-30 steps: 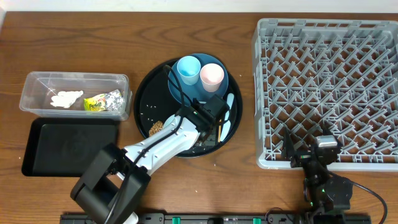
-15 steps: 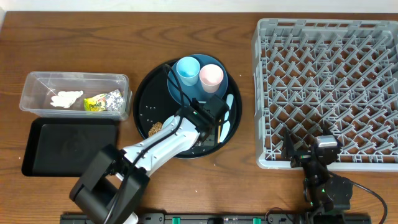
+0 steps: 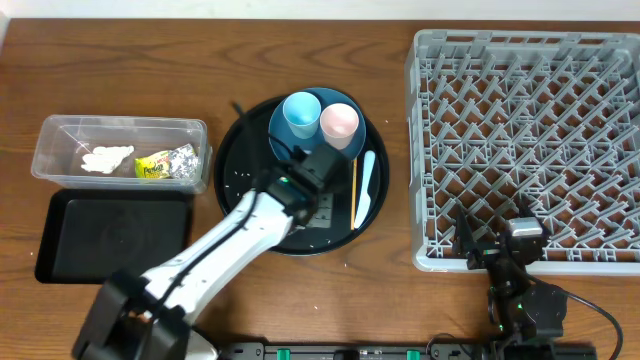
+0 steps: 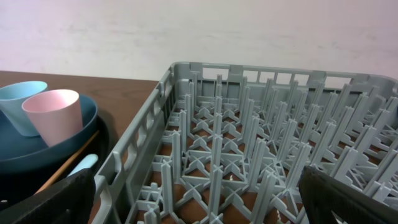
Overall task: Sort waste into correct bins and load items into the dishwasher rack
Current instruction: 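Grip the rim of the light-blue bowl with the left gripper, then lift the bowl and carry it left over the black tray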
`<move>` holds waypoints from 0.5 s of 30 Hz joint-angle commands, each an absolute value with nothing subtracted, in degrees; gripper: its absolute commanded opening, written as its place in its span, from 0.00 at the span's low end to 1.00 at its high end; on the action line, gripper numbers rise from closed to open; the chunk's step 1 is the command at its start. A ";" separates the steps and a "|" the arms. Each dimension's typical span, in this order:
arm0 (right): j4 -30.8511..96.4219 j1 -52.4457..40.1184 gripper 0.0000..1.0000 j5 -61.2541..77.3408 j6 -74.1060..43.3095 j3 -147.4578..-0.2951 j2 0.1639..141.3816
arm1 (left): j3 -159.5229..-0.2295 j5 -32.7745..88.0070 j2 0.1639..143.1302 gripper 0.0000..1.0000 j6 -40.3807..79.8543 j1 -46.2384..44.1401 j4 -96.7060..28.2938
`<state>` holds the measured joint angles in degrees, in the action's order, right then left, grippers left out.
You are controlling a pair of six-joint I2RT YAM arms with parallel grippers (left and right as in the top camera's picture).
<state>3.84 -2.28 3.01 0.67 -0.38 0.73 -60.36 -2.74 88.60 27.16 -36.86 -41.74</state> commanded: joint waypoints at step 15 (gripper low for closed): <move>4.08 -2.57 0.99 2.83 1.15 -0.32 0.64 | -61.65 -2.00 68.40 0.06 14.98 -14.02 -51.18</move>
<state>3.84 -2.28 3.01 0.64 -0.38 0.73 -60.36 -1.93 71.42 17.50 -18.17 -50.70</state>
